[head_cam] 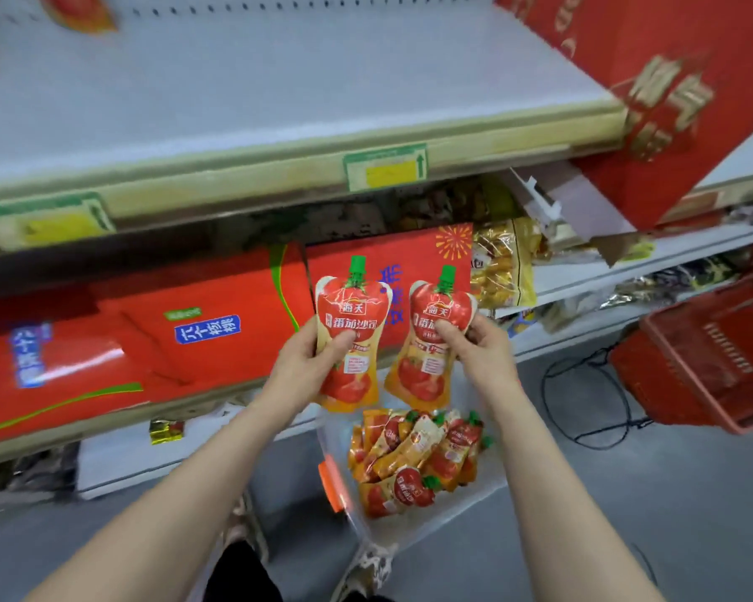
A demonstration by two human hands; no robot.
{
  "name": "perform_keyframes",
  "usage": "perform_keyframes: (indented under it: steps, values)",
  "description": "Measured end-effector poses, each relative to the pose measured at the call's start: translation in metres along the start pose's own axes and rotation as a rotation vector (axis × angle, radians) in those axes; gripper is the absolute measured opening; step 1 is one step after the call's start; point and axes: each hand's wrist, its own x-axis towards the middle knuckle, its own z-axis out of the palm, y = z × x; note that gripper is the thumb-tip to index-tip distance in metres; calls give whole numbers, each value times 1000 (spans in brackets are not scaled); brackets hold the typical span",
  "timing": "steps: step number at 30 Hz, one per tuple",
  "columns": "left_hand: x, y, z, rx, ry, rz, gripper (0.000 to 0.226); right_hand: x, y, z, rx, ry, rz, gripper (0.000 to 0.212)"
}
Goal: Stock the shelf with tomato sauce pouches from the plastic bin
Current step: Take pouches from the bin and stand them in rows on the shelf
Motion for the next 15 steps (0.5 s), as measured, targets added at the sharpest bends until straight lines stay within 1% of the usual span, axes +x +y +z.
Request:
perform_keyframes:
  steps: [6,9,13,15]
  values:
    - [-19,70,-61,43,126,249,21,-5,-107,24,-7,-119,-267,14]
    - [-29,101,-89,60,208,363,22,-9,-157,43,-5,-179,-360,10]
    - [-39,134,-128,1,284,447,24,-10,-211,83,-4,-269,-448,19]
    - [-42,147,-152,-28,320,481,23,-8,-234,108,-18,-308,-498,19]
